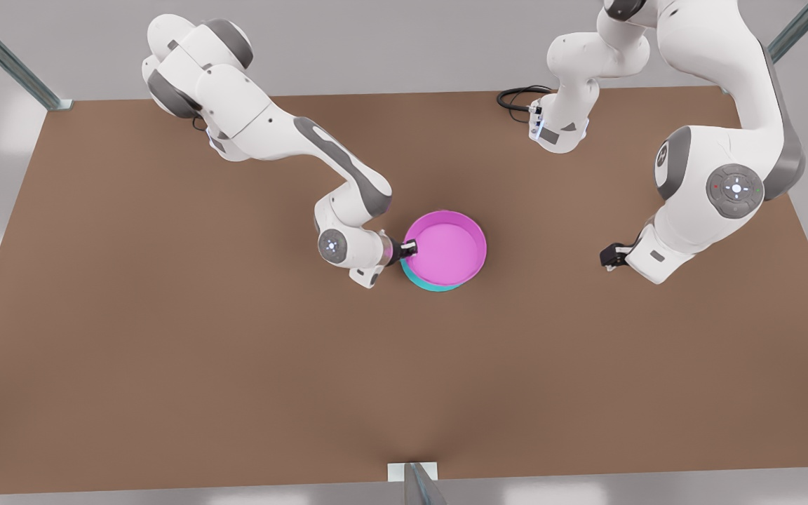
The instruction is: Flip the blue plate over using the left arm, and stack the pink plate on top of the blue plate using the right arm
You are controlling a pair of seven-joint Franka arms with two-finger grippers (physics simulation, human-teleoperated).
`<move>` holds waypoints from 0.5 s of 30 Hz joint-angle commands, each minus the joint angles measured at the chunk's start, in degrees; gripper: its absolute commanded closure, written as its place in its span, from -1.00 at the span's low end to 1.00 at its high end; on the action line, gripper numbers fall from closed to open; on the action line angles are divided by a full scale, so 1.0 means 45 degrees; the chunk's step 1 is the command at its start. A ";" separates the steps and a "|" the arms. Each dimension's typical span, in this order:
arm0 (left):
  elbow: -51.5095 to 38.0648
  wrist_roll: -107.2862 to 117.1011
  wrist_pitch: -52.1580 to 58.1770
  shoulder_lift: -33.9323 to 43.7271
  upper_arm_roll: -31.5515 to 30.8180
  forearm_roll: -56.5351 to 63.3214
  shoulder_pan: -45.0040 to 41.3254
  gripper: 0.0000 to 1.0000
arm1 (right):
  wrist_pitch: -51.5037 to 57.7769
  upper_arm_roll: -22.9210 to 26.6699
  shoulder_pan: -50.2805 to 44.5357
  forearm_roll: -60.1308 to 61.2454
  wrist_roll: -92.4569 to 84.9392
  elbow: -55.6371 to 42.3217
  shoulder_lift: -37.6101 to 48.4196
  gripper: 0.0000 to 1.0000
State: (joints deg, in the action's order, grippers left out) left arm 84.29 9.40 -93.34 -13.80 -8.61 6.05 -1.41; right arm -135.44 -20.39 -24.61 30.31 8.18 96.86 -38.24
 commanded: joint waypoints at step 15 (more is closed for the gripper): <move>0.0000 0.0059 0.0000 0.0020 -0.0001 0.0002 0.0000 -1.00 | 0.9315 0.2929 0.5468 -0.8318 -0.2073 -0.3459 0.5040 -1.00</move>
State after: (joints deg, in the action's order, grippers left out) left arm 84.29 9.67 -93.34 -13.72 -8.61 6.05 -1.41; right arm -92.44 -7.20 0.67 -4.69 1.80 81.30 -15.57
